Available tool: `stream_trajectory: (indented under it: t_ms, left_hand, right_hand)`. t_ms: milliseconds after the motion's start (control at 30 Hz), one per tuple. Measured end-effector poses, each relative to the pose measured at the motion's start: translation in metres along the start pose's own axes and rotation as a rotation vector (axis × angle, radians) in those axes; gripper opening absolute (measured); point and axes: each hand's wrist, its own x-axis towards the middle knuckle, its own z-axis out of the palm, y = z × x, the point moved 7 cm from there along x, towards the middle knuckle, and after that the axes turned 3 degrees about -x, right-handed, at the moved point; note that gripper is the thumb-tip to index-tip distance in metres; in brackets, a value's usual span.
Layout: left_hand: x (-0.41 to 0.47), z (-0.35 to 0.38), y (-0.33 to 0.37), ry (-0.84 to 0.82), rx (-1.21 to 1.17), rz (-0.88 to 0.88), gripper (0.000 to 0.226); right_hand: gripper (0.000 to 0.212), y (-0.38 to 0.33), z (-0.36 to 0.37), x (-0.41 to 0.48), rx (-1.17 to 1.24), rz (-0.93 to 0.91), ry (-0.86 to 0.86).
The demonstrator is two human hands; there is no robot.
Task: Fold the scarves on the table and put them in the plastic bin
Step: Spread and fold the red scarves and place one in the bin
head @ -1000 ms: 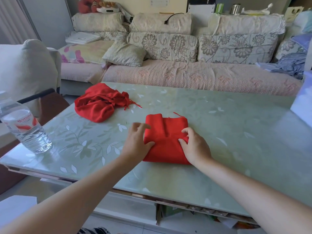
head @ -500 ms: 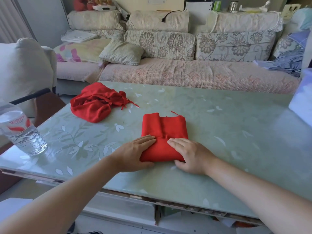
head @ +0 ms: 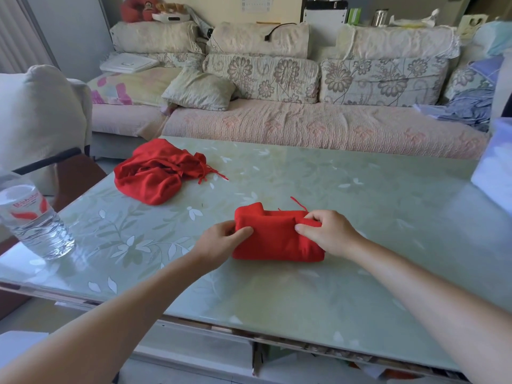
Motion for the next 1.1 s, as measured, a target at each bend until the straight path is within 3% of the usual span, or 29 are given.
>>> stream_trajectory:
  t_ms: [100,167,233,367,533,633,733,867,967,1100]
  left_hand:
    - [0.010,0.000,-0.006,-0.037,-0.013,-0.097,0.073]
    - [0.014,0.000,-0.006,-0.035,0.116,-0.133,0.059]
    - [0.018,-0.005,0.005,0.036,0.235,-0.031,0.045]
    - [0.012,0.006,0.040,-0.057,0.471,0.373,0.064]
    - [0.002,0.018,0.035,-0.207,0.887,0.320,0.085]
    - [-0.006,0.017,0.034,-0.213,0.979,0.313,0.098]
    - [-0.006,0.016,0.029,-0.157,0.928,0.353,0.081]
    - [-0.002,0.009,0.026,-0.128,0.552,0.437,0.052]
    - [0.000,0.001,0.026,-0.111,0.423,0.286,0.044]
    - [0.014,-0.014,0.014,0.054,0.303,0.031,0.031]
  right_hand:
    - [0.020,0.008,0.009,0.003,-0.048,0.092,0.008]
    - [0.031,0.006,0.013,0.002,-0.124,0.085,0.046]
    - [0.042,-0.005,0.018,-0.001,-0.245,-0.043,0.067]
    - [0.034,-0.014,0.031,-0.007,-0.328,-0.234,0.010]
    - [0.062,-0.019,0.027,-0.015,-0.692,-0.476,0.090]
    - [0.082,-0.024,0.029,-0.022,-0.855,-0.629,0.042]
    - [0.080,-0.022,0.034,-0.023,-0.832,-0.605,-0.013]
    - [0.053,-0.025,0.023,-0.019,-0.539,-0.499,-0.067]
    - [0.034,-0.023,0.009,-0.011,-0.319,-0.357,-0.038]
    - [0.015,-0.010,0.006,0.004,-0.197,-0.105,-0.045]
